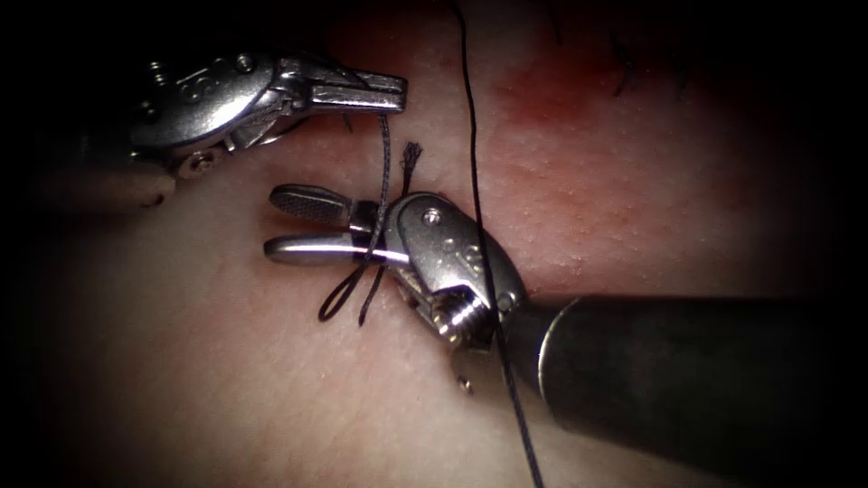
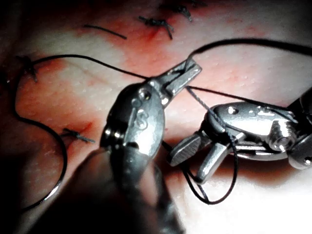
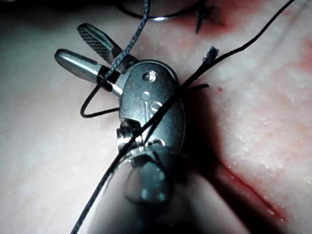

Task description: Wound Closure

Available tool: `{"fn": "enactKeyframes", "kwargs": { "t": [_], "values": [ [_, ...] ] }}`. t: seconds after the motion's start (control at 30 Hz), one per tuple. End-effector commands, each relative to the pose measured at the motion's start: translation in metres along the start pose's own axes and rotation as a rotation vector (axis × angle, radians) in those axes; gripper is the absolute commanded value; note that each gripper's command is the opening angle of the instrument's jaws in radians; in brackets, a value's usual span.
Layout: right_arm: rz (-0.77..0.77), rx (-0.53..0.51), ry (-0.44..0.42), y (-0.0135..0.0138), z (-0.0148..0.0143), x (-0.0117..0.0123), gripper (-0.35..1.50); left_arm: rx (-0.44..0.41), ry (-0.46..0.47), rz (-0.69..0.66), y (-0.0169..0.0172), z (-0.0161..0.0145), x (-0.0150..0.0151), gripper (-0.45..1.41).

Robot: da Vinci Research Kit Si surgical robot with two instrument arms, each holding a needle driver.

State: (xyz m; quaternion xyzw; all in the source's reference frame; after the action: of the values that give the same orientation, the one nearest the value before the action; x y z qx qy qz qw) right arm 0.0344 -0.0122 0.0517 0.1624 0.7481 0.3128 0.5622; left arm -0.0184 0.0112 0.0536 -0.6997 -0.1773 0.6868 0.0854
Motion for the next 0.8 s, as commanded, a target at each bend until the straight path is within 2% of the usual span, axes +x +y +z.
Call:
{"fn": "enactKeyframes", "kwargs": {
  "t": [0.03,0.07,0.13,0.33,0.37,0.47,0.63,0.67,0.8],
  "values": [
    [0.007,0.016,0.012,-0.0003,0.0006,-0.0006,0.09,0.004,-0.006,-0.003,-0.0002,0.0003,-0.0013,-0.45],
    [0.011,0.028,0.021,-0.0003,0.0004,-0.0005,-0.15,0.011,-0.012,-0.006,-0.0002,-0.0002,-0.0021,-0.45],
    [0.027,0.038,0.031,-0.0003,0.0001,-0.0002,-0.2,0.018,-0.011,-0.012,0.0,-0.0008,-0.0032,-0.45],
    [0.122,0.044,0.117,0.0003,-0.001,0.0005,-0.03,0.059,0.023,-0.009,0.0018,-0.0028,-0.0067,-0.45],
    [0.14,0.044,0.129,0.0005,-0.001,0.0006,0.1,0.068,0.032,-0.001,0.0023,-0.0027,-0.0073,-0.45],
    [0.172,0.023,0.139,0.0006,-0.0012,0.0006,0.29,0.089,0.04,0.015,0.0032,-0.0023,-0.0087,-0.45],
    [0.198,-0.007,0.155,0.0006,-0.0014,0.0011,0.29,0.133,0.043,0.027,0.0034,-0.002,-0.0099,-0.45],
    [0.207,-0.017,0.161,0.0007,-0.0015,0.0012,0.48,0.148,0.052,0.029,0.0035,-0.002,-0.0101,-0.45],
    [0.271,-0.064,0.18,0.0012,-0.0017,0.0009,0.96,0.221,0.055,0.047,0.0049,-0.0013,-0.0106,-0.45]
  ]
}}
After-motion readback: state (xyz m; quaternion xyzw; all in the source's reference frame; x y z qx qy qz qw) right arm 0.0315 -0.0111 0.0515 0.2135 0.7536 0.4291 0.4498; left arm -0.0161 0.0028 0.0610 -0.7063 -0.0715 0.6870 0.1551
